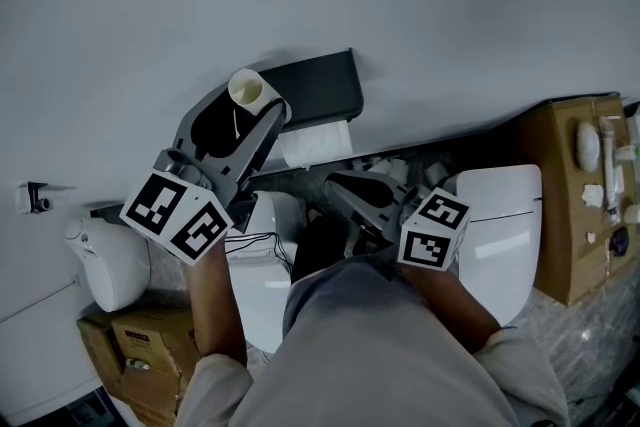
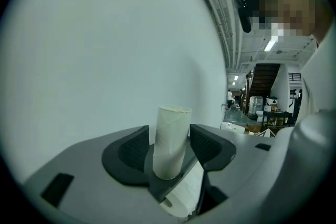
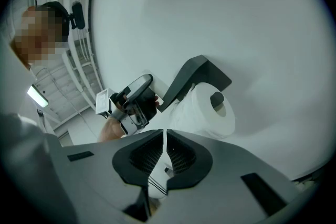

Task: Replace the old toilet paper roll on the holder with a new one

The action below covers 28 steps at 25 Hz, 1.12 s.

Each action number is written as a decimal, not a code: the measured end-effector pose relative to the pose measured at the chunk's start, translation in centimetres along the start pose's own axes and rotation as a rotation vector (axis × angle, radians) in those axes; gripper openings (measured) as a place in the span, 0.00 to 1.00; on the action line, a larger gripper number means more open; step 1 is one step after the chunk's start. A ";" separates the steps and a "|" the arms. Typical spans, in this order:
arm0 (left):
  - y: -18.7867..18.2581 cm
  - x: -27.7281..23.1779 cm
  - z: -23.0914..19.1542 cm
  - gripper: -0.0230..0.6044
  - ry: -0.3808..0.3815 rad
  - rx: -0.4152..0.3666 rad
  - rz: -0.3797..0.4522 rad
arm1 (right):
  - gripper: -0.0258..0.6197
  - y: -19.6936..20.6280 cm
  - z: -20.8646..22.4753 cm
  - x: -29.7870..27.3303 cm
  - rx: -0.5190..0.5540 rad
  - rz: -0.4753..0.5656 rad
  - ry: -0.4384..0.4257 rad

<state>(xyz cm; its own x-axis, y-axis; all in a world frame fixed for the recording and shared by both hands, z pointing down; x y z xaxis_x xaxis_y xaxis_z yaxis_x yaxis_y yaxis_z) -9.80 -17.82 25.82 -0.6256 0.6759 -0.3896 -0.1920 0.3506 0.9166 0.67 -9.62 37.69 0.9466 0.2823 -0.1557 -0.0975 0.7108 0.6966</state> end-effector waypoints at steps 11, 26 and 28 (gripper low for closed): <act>2.1 4.6 0.0 0.41 -0.049 0.186 0.189 | 0.07 -1.6 -0.4 1.9 0.200 -0.010 0.152; 6.1 5.8 3.9 0.04 0.014 0.288 0.256 | 0.06 -6.0 -2.9 6.3 0.458 -0.039 0.273; 6.3 5.8 3.9 0.04 0.021 0.294 0.254 | 0.06 -6.4 -3.2 6.5 0.472 -0.039 0.280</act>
<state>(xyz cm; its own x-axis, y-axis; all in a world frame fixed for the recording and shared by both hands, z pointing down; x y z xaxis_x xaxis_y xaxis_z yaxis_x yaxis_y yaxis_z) -11.69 -9.23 28.97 -0.6412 0.7529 -0.1484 0.1940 0.3460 0.9180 6.45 -10.30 30.01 0.8228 0.4677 -0.3229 0.1454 0.3760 0.9151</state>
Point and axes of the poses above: the fingertips, and each gripper's own axes: x backward along the fingers, z to its right, y out of its underside, the point moved 3 cm from there along x, backward along the fingers, and after that the axes turned 14 degrees about -z, right-handed, at the moved point
